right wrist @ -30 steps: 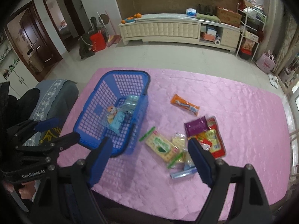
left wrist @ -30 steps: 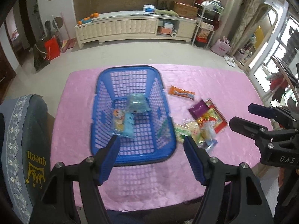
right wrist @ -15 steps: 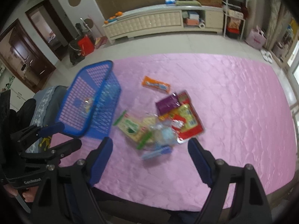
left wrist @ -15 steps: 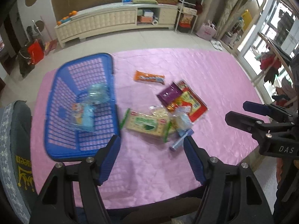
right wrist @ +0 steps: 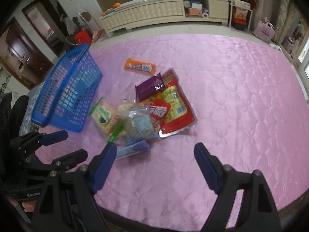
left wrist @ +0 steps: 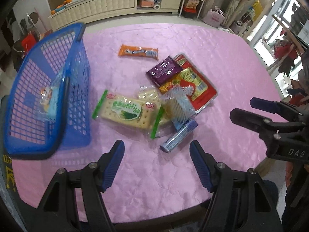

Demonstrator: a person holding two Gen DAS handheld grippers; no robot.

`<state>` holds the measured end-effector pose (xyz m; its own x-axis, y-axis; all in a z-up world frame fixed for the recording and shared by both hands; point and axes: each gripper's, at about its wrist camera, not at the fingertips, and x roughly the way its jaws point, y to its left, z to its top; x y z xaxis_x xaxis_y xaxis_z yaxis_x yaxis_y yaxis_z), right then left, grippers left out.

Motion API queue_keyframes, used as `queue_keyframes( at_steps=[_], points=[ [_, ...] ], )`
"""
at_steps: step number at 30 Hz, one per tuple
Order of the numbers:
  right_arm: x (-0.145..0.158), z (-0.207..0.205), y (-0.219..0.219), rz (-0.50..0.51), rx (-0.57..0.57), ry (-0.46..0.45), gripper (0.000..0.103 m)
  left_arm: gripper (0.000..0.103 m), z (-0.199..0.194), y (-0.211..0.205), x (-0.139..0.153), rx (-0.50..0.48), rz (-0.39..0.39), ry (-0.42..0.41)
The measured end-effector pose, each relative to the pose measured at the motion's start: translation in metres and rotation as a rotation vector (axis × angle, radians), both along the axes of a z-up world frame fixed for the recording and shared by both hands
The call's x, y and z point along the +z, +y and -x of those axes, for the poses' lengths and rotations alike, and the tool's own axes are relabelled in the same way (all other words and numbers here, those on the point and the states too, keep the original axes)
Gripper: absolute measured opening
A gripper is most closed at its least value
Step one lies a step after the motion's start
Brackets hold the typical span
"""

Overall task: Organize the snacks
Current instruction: 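Grasp the blue tube with the left tool while the right tool grasps a striped bag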

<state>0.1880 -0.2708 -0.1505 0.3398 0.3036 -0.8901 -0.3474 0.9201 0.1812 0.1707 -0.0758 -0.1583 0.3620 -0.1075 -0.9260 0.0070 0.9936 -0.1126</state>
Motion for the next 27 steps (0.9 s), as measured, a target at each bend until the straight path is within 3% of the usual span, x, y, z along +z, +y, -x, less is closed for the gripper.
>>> queue_keyframes(
  at_steps=[11, 17, 22, 24, 27],
  points=[
    [-0.059, -0.017, 0.034, 0.006, 0.149, 0.092, 0.075, 0.068, -0.004, 0.006, -0.053, -0.003, 0.033, 0.056],
    [-0.074, -0.037, 0.051, 0.010, 0.165, 0.140, 0.075, 0.068, -0.014, 0.015, -0.064, -0.013, 0.041, 0.088],
    [-0.081, -0.052, 0.068, 0.070, 0.195, 0.157, 0.074, 0.068, -0.017, 0.020, -0.068, -0.013, 0.048, 0.092],
    [-0.086, -0.058, 0.071, 0.073, 0.197, 0.183, 0.066, 0.068, -0.016, 0.019, -0.067, -0.023, 0.046, 0.087],
    [-0.090, -0.058, 0.076, 0.095, 0.209, 0.179, 0.062, 0.068, -0.016, 0.016, -0.065, -0.048, 0.047, 0.076]
  ],
)
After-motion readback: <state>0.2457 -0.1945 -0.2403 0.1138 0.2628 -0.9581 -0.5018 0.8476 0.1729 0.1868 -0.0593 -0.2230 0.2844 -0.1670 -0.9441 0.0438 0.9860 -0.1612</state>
